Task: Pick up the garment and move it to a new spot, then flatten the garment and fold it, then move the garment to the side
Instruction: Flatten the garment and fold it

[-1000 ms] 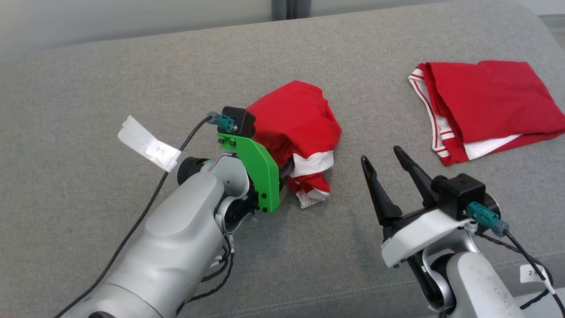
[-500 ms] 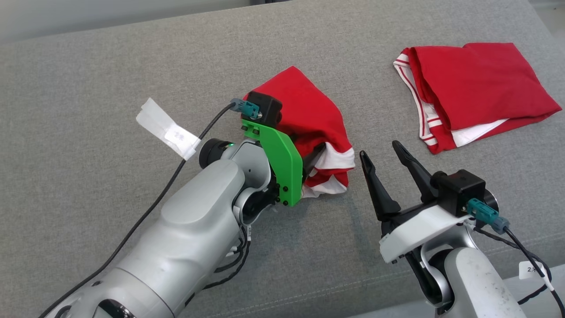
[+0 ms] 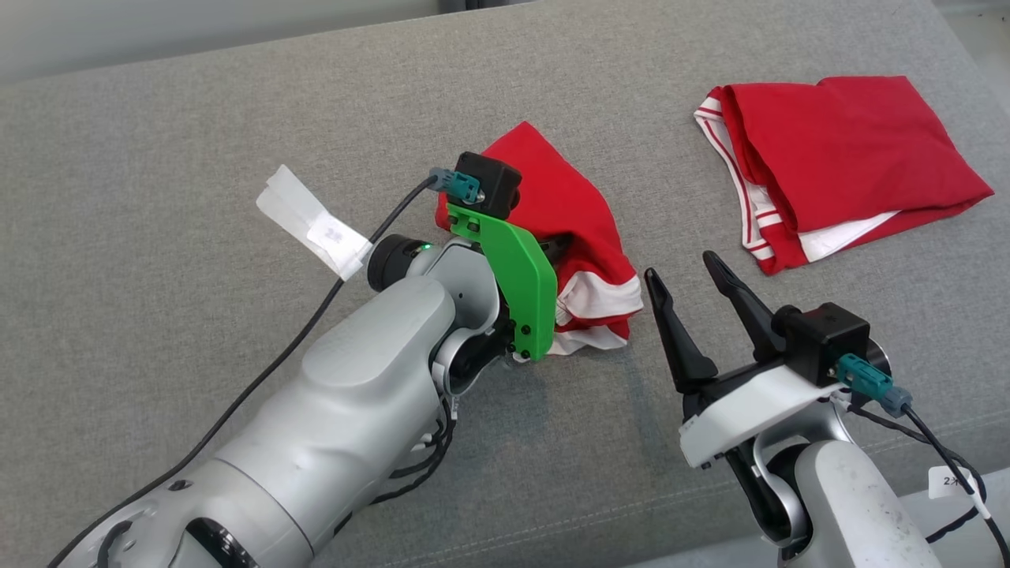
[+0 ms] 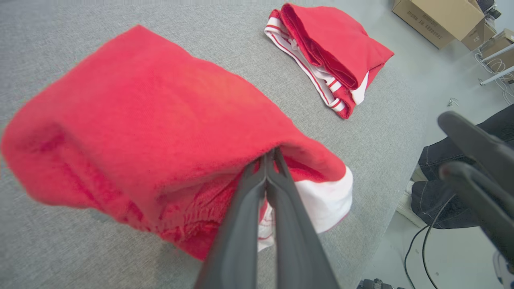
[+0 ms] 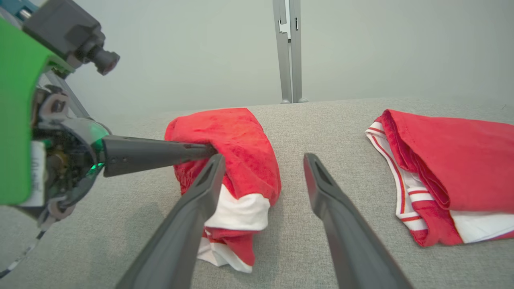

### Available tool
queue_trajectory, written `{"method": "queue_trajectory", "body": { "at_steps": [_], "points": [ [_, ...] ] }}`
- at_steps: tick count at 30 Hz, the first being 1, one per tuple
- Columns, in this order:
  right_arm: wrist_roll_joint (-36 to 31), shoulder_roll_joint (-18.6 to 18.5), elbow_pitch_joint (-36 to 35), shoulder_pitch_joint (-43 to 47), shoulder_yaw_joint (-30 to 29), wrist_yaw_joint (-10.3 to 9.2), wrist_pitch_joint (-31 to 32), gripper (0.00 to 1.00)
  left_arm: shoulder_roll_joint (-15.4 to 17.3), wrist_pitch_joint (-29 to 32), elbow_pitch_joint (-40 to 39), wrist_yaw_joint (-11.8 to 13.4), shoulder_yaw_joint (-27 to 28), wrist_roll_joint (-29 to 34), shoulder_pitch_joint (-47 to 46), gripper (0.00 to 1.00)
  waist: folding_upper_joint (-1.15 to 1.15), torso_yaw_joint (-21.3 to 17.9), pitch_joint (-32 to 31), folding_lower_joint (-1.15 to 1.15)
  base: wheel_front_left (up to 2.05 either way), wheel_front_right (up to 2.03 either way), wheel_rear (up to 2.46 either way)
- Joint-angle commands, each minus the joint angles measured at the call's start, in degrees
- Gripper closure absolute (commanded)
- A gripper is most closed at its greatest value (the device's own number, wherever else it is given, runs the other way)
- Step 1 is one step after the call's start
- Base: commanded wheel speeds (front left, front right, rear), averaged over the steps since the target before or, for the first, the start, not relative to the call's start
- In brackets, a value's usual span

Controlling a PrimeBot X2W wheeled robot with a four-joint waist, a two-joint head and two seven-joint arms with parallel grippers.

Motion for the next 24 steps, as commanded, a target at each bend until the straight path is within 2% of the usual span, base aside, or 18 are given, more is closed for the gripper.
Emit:
{"method": "queue_trajectory", "body": {
  "at_steps": [1,7,8,9,16,24],
  "points": [
    [0.1,-0.1,0.1,-0.5,-0.1,-0.06,-0.3,0.00,0.2,-0.3,0.4,0.2,-0.2,0.0,-0.8,1.00,0.00,0.1,-0.1,0.00,0.00,0.00,0.00],
    [-0.2,-0.1,0.2,0.0,-0.3,-0.06,0.1,0.00,0.2,0.2,2.6,0.5,-2.4,-0.4,-2.1,1.00,0.00,1.2,-0.7,0.00,0.00,0.00,0.00],
    [-0.2,-0.1,0.1,0.0,-0.2,-0.06,0.1,0.00,0.2,0.1,2.8,0.5,-2.7,-0.2,-2.2,0.60,0.00,1.4,-0.7,0.00,0.00,0.00,0.00],
    [-0.3,-0.1,0.0,0.1,-0.1,-0.06,0.1,0.00,0.2,0.3,3.1,0.4,-3.1,-0.4,-2.1,0.00,0.00,1.5,-0.8,0.00,0.00,0.00,0.00],
    [-0.5,-0.1,-0.7,-0.1,0.0,-0.06,0.5,0.00,0.2,0.6,4.2,-1.0,-6.4,-0.9,-0.7,0.00,0.00,2.2,-0.3,0.00,0.00,0.00,0.00],
    [-0.7,-0.1,-1.4,-1.2,0.3,-0.06,0.7,0.00,0.2,-3.1,6.5,1.3,-7.6,0.3,-2.0,0.00,0.00,0.8,2.2,0.00,0.00,0.00,0.00]
  ]
}}
